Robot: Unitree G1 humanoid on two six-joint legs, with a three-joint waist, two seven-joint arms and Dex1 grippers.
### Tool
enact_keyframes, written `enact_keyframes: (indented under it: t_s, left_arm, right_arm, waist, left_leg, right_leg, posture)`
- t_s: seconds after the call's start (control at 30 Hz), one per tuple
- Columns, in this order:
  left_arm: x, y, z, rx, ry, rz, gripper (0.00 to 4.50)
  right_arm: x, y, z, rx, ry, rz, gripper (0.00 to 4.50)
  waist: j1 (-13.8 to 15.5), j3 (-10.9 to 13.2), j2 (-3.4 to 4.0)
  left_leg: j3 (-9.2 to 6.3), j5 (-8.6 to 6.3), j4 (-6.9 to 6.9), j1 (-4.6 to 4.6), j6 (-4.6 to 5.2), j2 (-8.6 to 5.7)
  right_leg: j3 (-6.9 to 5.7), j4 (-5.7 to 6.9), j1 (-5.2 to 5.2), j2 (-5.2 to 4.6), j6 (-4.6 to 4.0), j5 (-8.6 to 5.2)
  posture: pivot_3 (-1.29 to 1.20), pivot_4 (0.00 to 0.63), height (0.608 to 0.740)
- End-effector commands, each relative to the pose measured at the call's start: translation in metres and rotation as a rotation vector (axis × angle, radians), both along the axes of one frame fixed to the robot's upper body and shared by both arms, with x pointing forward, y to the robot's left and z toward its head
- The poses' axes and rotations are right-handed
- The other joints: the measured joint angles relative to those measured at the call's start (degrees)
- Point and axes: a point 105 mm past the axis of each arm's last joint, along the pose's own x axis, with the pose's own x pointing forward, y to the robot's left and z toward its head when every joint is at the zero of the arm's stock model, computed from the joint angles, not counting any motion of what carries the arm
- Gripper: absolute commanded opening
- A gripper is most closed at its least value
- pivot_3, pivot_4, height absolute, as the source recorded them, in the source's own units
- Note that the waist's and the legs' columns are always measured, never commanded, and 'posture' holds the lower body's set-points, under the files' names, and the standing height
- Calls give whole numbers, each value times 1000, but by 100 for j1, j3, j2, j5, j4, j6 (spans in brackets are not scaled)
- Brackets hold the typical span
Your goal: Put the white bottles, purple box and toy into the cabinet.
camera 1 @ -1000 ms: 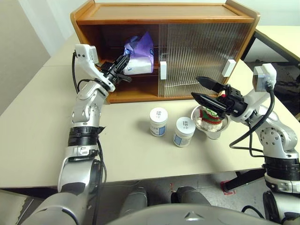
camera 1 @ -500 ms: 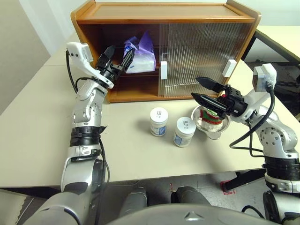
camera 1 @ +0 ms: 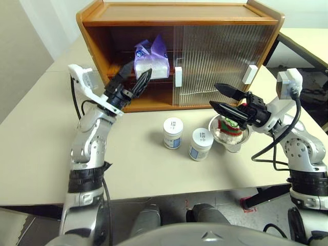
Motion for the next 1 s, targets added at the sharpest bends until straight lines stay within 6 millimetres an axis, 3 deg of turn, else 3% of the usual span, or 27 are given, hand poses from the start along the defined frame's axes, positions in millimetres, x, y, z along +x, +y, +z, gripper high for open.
enact_keyframes:
  t_s: [0.03,0.23,0.73,1.0]
  left_arm:
    - [3,-8,-14,52,55,1,2053]
    - [23,-13,-19,64,80,60,44]
    - [61,-10,-22,66,75,237,44]
    - [86,-4,-1,3,20,343,44]
  right_arm:
    - [1,1,2,-5,-2,8,4500]
    - [1,0,3,-10,-3,11,4500]
    - [0,-1,6,-8,-19,-4,4500]
    - [-1,-2,6,-2,-21,-14,4500]
  waist:
    - [0,1,-1]
    - [5,0,-1]
    - [-20,0,-1]
    - [-29,1,-2]
  left_leg:
    - [-1,0,1,0,0,11]
    - [0,1,4,1,1,14]
    - [11,1,7,2,4,9]
    - [15,9,14,1,16,7]
  right_leg:
    - [3,0,0,-1,-2,2]
    - [16,0,-1,-8,-4,8]
    - [23,-1,-1,0,40,34]
    - [32,-2,2,-1,44,37]
  posture:
    - [-95,34,740]
    - [-89,28,740]
    - [-110,22,740]
    - [-128,24,740]
